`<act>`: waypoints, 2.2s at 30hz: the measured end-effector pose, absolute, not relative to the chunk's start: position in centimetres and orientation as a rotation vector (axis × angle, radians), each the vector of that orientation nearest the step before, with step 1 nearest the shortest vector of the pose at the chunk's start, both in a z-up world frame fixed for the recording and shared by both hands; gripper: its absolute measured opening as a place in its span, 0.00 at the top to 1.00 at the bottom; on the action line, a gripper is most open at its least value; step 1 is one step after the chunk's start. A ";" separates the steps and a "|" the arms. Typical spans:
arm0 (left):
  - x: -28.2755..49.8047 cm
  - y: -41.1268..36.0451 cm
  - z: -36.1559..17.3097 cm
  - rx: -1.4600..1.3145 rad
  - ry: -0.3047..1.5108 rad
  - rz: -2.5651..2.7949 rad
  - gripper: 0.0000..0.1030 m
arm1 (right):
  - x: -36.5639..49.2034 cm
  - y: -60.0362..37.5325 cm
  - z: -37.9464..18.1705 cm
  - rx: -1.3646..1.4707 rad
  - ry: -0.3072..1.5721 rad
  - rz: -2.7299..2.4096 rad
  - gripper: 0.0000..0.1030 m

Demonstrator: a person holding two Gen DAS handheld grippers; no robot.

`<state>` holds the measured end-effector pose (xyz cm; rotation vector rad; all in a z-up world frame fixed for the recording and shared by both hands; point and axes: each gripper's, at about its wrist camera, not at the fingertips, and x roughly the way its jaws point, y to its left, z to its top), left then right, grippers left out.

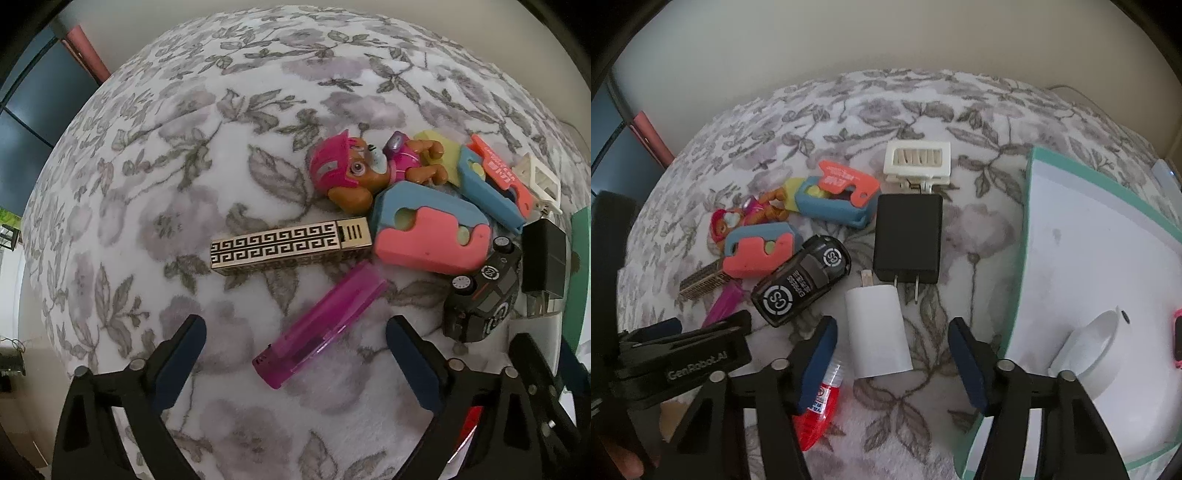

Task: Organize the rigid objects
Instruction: 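Grasp the white charger cube with the right tool while the left tool grasps the pink lighter, then carry the charger cube and pink lighter into the tray and release both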

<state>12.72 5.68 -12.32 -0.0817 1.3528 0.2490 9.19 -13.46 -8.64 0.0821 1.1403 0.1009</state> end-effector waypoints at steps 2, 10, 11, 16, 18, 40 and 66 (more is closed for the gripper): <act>12.6 5.4 -11.8 -0.089 1.350 0.229 0.17 | 9.2 -13.5 -8.7 0.090 1.143 0.104 0.49; 12.5 3.7 -11.1 -0.128 1.345 0.167 0.45 | 9.0 -13.1 -8.3 0.100 1.134 0.136 0.65; 12.5 3.5 -11.0 -0.127 1.343 0.162 0.49 | 8.9 -13.2 -8.3 0.107 1.135 0.139 0.65; 12.1 2.7 -10.6 -0.131 1.341 0.160 0.69 | 8.8 -13.8 -8.3 0.150 1.143 0.143 0.66; 11.8 2.6 -10.4 -0.137 1.342 0.164 0.74 | 8.7 -14.0 -8.3 0.159 1.145 0.142 0.66; 7.7 3.6 -6.3 -0.145 1.306 0.247 0.80 | 7.0 -16.6 -6.1 0.314 1.101 0.124 0.70; 7.6 -17.1 2.4 0.048 1.159 -0.138 0.80 | 0.8 -35.8 0.5 0.503 0.828 -0.482 0.70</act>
